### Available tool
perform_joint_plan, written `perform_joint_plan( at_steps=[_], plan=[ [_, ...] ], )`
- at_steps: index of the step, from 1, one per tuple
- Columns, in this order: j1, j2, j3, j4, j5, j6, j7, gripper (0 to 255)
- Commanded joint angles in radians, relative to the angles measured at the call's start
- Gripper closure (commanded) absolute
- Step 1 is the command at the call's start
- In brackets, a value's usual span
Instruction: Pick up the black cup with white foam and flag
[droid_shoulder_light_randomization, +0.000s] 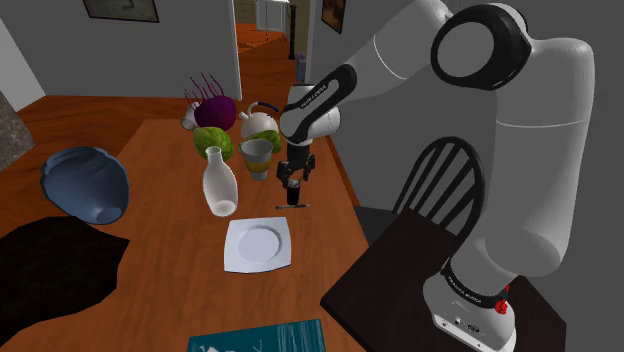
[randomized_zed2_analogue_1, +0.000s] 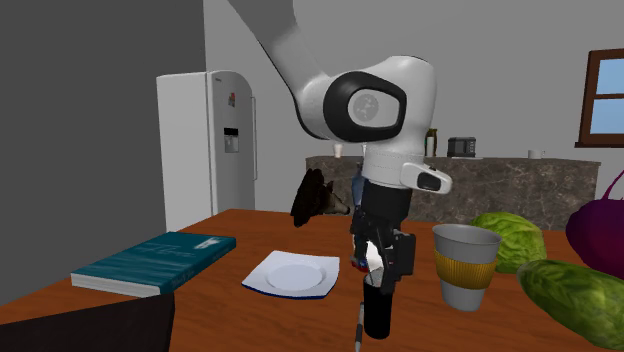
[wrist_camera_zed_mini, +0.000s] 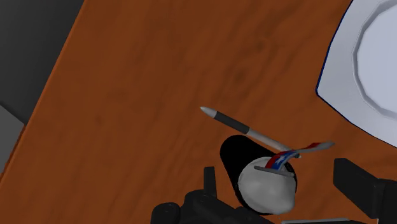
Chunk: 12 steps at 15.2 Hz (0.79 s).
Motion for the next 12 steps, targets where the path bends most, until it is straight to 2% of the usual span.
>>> perform_joint_plan(
  at_steps=[1,6,7,12],
  plan=[
    [-0.001,0.022,0.001,0.003,0.003,0.019,-0.005,0],
    [-0.003,0.06,0.004,0.005,0.009,0.055,-0.012,0],
    [-0.002,0.061,0.005,0.008,0.009,0.054,-0.011,255],
    [-0.003,0.061,0.004,0.007,0.009,0.054,-0.011,255]
  ],
)
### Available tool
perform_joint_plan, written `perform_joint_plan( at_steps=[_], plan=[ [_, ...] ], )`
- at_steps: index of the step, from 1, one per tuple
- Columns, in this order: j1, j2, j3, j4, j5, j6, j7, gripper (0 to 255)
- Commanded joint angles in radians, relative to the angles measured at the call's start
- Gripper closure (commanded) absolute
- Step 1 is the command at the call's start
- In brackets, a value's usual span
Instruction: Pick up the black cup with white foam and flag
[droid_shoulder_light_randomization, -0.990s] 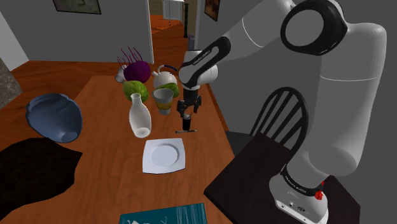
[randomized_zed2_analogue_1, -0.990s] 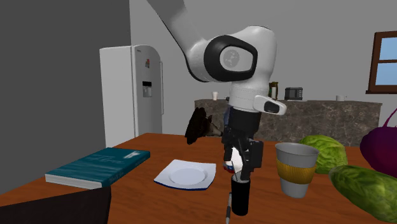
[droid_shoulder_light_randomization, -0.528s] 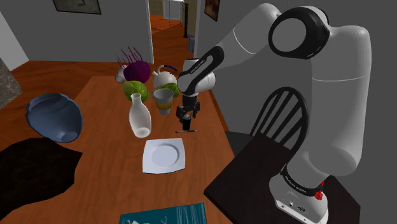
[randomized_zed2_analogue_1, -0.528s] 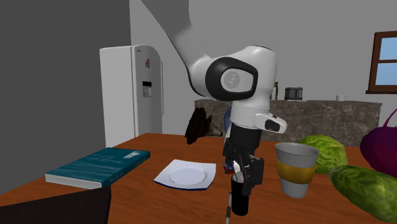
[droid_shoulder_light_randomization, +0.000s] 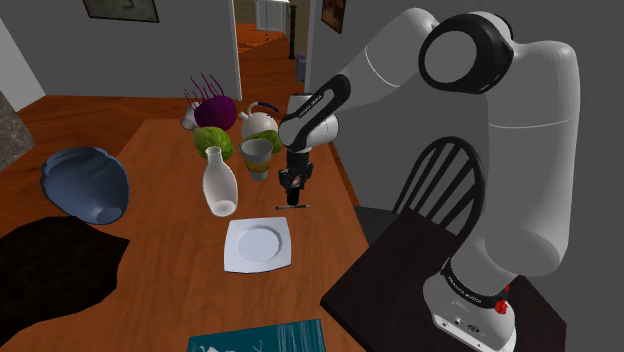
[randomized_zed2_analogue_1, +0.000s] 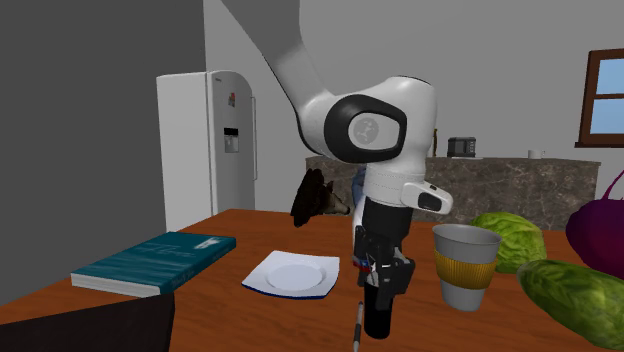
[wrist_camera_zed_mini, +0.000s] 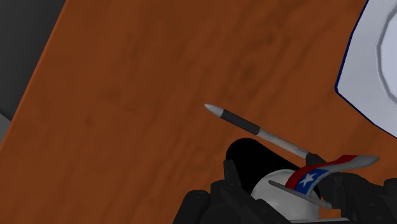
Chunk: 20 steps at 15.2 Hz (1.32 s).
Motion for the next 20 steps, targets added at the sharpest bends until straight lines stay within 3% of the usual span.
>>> perform_joint_plan(
  at_steps=[1,20],
  plan=[
    [0.001,0.001,0.001,0.0,0.0,0.0,0.0,255],
    [0.006,-0.149,-0.01,0.009,-0.024,-0.157,0.03,255]
  ],
)
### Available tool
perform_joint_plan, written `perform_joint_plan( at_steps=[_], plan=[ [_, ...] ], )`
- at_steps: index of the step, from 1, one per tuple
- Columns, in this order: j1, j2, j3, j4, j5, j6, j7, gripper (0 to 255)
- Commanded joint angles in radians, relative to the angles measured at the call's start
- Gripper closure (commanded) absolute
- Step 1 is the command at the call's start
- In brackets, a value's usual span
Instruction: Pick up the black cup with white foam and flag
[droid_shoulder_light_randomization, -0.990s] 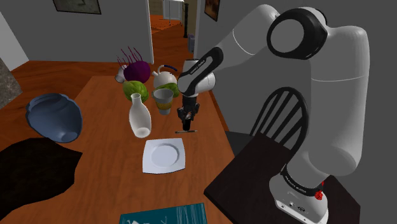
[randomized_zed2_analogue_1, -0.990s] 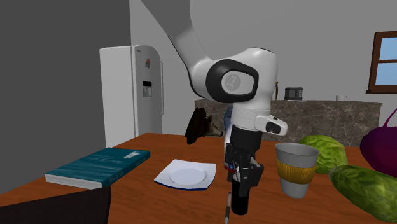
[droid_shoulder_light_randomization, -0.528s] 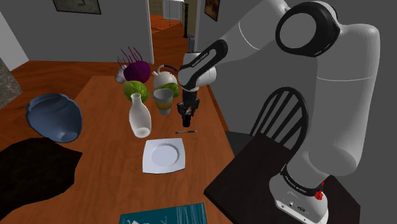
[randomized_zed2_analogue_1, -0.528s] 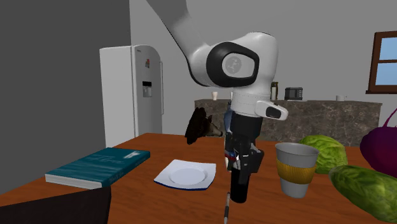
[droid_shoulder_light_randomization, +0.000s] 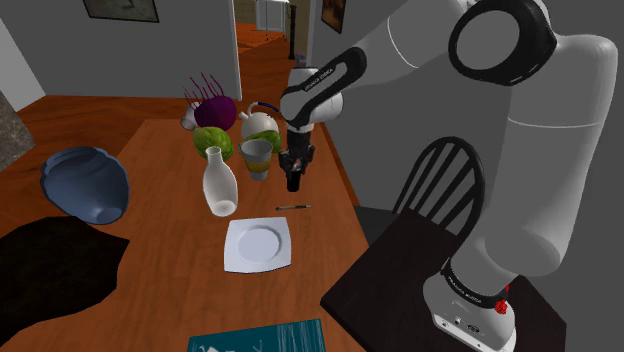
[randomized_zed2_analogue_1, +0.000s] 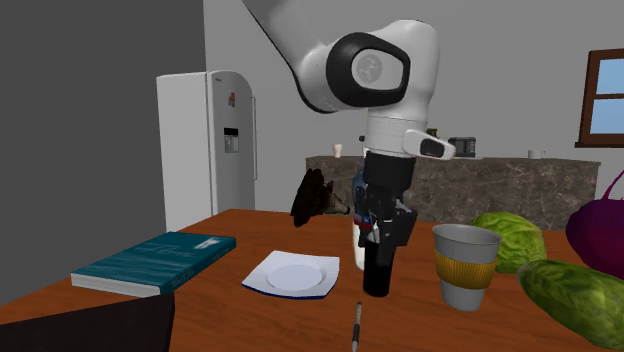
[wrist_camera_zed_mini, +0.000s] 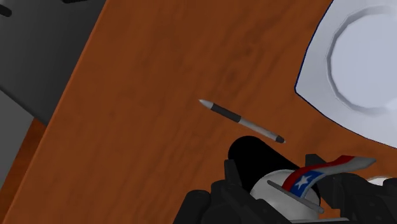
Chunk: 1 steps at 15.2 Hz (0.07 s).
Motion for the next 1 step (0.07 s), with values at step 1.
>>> perform_joint_plan(
  at_steps=[1],
  plan=[
    [0.0,-0.011,0.0,-0.002,-0.001,-0.009,0.002,255]
  ],
)
